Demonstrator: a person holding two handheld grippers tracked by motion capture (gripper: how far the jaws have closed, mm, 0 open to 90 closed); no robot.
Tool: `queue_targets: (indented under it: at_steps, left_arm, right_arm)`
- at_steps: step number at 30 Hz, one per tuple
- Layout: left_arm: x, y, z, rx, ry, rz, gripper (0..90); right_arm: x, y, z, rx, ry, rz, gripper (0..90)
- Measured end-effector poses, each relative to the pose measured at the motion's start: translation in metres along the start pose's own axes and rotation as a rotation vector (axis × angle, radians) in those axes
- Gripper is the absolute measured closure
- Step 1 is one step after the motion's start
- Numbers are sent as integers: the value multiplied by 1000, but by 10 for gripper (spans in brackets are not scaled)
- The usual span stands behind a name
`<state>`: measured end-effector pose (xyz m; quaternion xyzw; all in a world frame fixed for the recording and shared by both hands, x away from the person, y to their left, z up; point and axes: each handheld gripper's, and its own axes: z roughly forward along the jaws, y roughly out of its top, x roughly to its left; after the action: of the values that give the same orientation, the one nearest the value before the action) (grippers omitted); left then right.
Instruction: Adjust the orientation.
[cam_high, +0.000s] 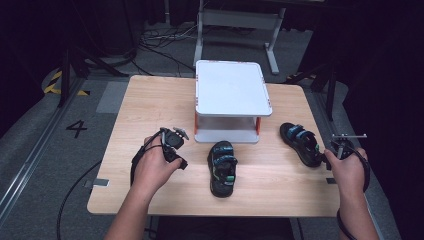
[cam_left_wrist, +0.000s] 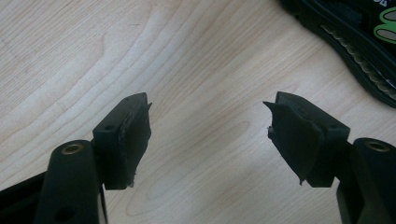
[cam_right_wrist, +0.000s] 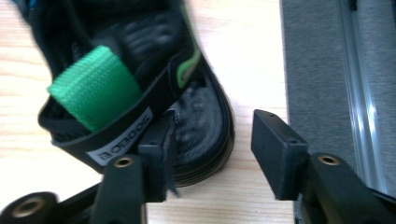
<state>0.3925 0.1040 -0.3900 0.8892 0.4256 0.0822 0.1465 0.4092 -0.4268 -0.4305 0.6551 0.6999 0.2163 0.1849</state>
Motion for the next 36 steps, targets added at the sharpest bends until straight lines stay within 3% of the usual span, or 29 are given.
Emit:
queue_targets:
  at_steps: [2,5,8,10,15,20,23,31,36]
  left_arm:
    - [0,0,1,1,-2,-2,293]
    - [-1,0,0,4,-2,10,293]
    - [-1,0,-1,0,-6,2,293]
    - [0,0,-1,1,-4,-4,293]
    - [-1,-1,-1,6,-2,0,293]
    - [-1,-8,-1,10,-1,-12,292]
    - [1,-14,-3,12,6,-26,291]
    - [6,-24,-6,9,12,-51,292]
    - [3,-21,-4,15,8,-38,292]
  right_arm:
    - [1,0,-1,4,24,-1,528]
    - [2,1,-2,2,7,-23,506]
    - [2,3,-14,13,-26,-52,494]
    - [3,4,-26,14,-7,-42,483]
    - [16,13,-54,-54,23,-74,463]
    - [33,21,-50,-66,64,-121,462]
    - [41,26,-39,-14,65,-169,590]
    - [42,32,-35,13,106,-175,827]
    - [55,31,-41,-23,162,-206,852]
